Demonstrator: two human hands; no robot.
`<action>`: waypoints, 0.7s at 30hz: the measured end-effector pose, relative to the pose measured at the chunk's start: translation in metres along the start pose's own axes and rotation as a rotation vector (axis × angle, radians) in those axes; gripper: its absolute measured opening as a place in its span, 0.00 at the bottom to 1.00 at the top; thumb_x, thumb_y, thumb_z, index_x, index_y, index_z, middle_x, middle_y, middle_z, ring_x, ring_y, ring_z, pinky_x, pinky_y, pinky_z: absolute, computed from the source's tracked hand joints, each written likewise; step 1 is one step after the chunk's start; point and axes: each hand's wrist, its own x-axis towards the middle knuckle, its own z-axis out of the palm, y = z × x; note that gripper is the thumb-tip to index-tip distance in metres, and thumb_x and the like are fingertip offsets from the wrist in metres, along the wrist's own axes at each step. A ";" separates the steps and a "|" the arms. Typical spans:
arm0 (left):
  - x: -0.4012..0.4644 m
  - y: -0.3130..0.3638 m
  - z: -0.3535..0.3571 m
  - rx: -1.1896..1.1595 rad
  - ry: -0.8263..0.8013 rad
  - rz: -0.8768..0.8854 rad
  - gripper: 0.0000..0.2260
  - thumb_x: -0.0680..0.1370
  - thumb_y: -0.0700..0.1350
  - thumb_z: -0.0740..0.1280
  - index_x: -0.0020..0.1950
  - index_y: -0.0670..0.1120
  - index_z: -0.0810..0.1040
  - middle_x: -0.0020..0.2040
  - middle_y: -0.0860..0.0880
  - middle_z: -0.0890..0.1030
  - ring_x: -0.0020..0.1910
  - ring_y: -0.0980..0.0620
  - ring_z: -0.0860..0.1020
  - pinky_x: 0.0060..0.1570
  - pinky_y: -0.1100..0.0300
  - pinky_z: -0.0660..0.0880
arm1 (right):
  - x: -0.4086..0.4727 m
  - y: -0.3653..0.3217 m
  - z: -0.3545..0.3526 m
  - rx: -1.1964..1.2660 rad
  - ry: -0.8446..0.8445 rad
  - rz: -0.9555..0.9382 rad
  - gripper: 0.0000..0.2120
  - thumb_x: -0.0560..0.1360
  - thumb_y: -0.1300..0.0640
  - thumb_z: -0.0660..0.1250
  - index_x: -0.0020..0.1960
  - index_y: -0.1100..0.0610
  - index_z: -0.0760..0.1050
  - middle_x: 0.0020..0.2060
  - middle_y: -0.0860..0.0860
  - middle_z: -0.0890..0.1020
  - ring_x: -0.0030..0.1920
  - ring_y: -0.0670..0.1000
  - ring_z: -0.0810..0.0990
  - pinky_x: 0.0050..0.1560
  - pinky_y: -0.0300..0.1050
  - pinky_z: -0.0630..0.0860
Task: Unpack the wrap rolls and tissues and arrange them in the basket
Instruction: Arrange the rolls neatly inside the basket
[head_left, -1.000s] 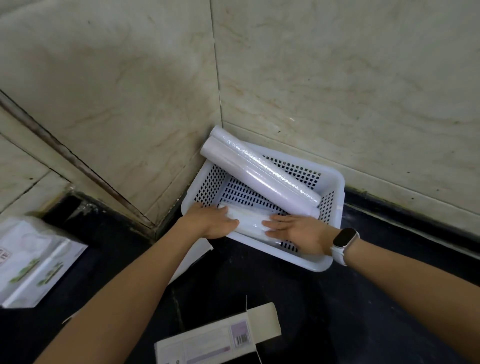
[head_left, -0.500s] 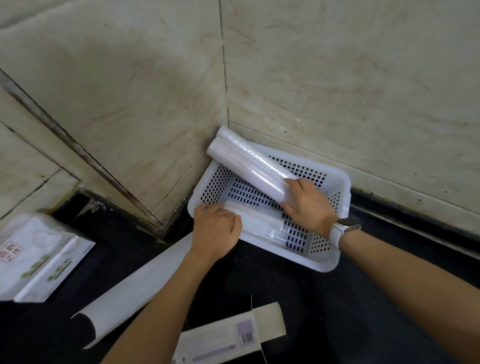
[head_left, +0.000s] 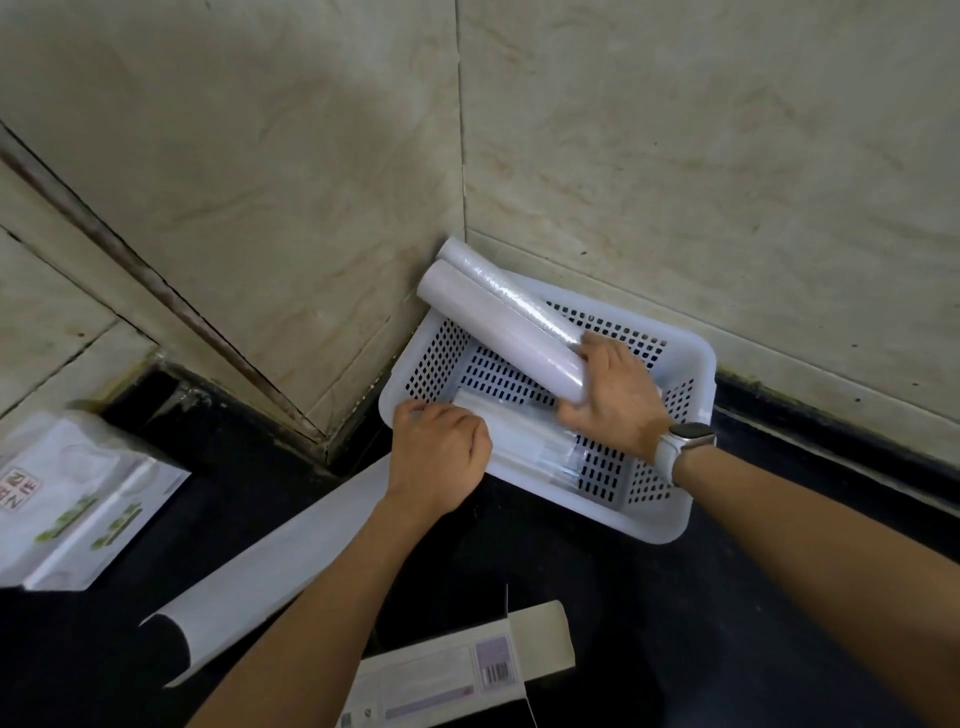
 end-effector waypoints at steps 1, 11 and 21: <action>0.000 0.000 0.000 -0.014 0.027 0.006 0.18 0.75 0.45 0.54 0.36 0.45 0.82 0.35 0.50 0.84 0.37 0.50 0.80 0.51 0.57 0.61 | 0.000 0.001 -0.006 0.023 0.006 -0.012 0.33 0.67 0.46 0.67 0.65 0.61 0.62 0.60 0.60 0.74 0.58 0.58 0.73 0.56 0.48 0.73; -0.013 0.001 0.003 -0.064 0.096 -0.008 0.15 0.74 0.45 0.56 0.50 0.45 0.82 0.45 0.50 0.85 0.42 0.51 0.81 0.54 0.55 0.66 | 0.023 0.010 -0.020 0.222 0.074 0.049 0.28 0.68 0.54 0.69 0.63 0.60 0.62 0.55 0.59 0.74 0.49 0.55 0.75 0.45 0.52 0.78; -0.002 0.003 -0.003 -0.094 0.067 -0.024 0.15 0.74 0.45 0.55 0.46 0.45 0.82 0.42 0.50 0.85 0.39 0.50 0.80 0.51 0.55 0.67 | 0.020 0.009 0.002 0.120 0.071 0.110 0.23 0.75 0.52 0.62 0.67 0.60 0.64 0.61 0.60 0.70 0.60 0.58 0.67 0.62 0.54 0.66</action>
